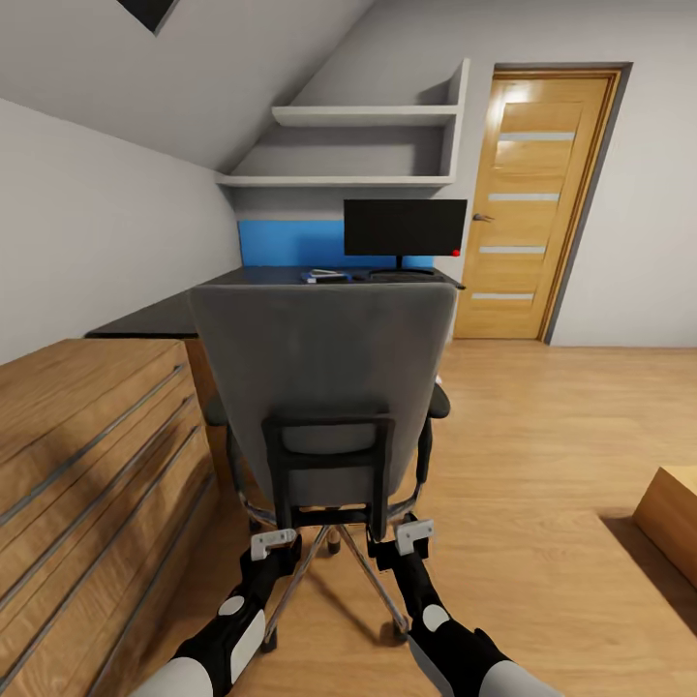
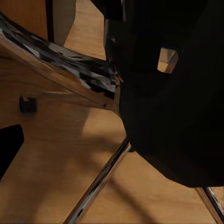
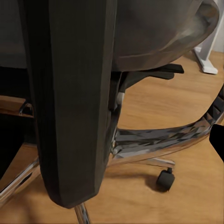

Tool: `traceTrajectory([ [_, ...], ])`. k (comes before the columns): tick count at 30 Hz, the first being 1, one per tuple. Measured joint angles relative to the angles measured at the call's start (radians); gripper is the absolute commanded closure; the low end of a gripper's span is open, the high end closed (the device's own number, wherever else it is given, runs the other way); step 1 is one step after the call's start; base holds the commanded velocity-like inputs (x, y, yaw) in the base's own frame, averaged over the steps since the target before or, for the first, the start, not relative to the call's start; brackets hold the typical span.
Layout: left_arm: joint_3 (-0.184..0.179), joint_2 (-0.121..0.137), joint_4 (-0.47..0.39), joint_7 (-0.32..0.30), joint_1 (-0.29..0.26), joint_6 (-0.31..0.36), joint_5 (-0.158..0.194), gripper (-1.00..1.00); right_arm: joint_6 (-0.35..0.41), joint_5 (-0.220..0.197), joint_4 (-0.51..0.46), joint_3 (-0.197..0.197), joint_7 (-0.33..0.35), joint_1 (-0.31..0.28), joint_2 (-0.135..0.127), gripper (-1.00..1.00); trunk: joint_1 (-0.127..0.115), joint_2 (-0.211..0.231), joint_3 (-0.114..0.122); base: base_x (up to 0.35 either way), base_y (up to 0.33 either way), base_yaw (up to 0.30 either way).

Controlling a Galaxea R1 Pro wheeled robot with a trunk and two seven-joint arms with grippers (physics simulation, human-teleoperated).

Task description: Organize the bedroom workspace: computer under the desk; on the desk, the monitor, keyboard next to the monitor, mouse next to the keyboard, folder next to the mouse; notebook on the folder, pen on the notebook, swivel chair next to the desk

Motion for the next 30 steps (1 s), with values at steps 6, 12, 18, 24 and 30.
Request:
traceTrajectory([
  [6,-0.001,0.0,-0.001,0.0,0.0,-0.002,-0.001,-1.0,0.0,-0.001,0.0,0.001,0.001,0.0,0.0,-1.0,0.0,0.0,0.0,0.33,-0.105,0.0],
  [12,-0.001,-0.001,0.0,-0.001,0.0,-0.001,0.0,-1.0,-0.001,-0.006,-0.001,-0.003,-0.001,0.0,0.0,-1.0,0.0,0.0,0.0,0.152,-0.087,0.0],
  [18,0.001,0.0,0.0,0.001,0.0,0.0,0.001,-1.0,0.0,-0.002,-0.001,-0.001,0.0,0.0,0.0,-1.0,0.001,0.0,0.0,0.013,-0.039,0.0],
  [24,0.006,0.0,0.0,0.004,0.0,0.0,0.002,-1.0,-0.003,-0.011,0.0,-0.007,-0.003,0.0,0.0,-1.0,0.001,0.0,0.0,0.001,-0.247,0.0],
  [30,0.011,0.0,0.0,0.006,0.0,0.0,0.004,-1.0,-0.005,-0.017,0.0,-0.012,-0.005,-0.001,0.0,-1.0,0.001,0.0,0.0,0.0,-0.294,0.0],
])
